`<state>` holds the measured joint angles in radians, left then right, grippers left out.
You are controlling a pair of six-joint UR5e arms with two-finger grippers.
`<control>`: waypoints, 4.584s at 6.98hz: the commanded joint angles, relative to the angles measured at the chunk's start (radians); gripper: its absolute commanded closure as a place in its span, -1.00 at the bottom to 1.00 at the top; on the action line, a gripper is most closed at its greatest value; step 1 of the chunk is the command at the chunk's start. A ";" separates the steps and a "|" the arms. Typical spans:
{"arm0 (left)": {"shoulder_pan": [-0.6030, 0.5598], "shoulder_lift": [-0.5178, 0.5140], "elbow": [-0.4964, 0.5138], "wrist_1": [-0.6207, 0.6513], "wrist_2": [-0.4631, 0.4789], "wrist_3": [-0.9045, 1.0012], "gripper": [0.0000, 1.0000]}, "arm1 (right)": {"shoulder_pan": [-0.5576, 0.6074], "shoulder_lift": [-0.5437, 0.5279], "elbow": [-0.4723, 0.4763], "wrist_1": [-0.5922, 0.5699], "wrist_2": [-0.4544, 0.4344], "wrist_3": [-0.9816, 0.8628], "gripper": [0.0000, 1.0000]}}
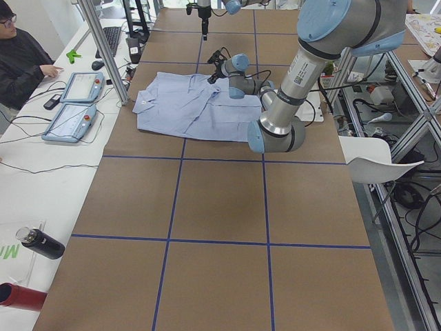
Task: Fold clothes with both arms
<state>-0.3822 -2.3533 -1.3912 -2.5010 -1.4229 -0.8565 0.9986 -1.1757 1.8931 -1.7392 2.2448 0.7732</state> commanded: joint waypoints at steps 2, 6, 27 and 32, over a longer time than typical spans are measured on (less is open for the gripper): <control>-0.006 0.028 -0.056 0.071 -0.004 -0.007 -1.00 | 0.000 -0.019 0.041 0.003 0.029 0.001 -0.99; -0.154 0.167 -0.306 0.357 -0.241 -0.018 -0.99 | -0.063 -0.117 0.142 0.137 -0.013 0.076 -1.00; -0.293 0.559 -0.681 0.594 -0.438 -0.096 -0.99 | -0.598 -0.213 0.086 0.310 -0.303 0.423 -0.84; -0.293 0.551 -0.681 0.594 -0.436 -0.096 -0.99 | -0.624 -0.206 0.049 0.288 -0.297 0.422 -0.67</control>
<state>-0.6749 -1.8016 -2.0724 -1.9068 -1.8592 -0.9526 0.3782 -1.3834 1.9444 -1.4352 1.9480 1.1951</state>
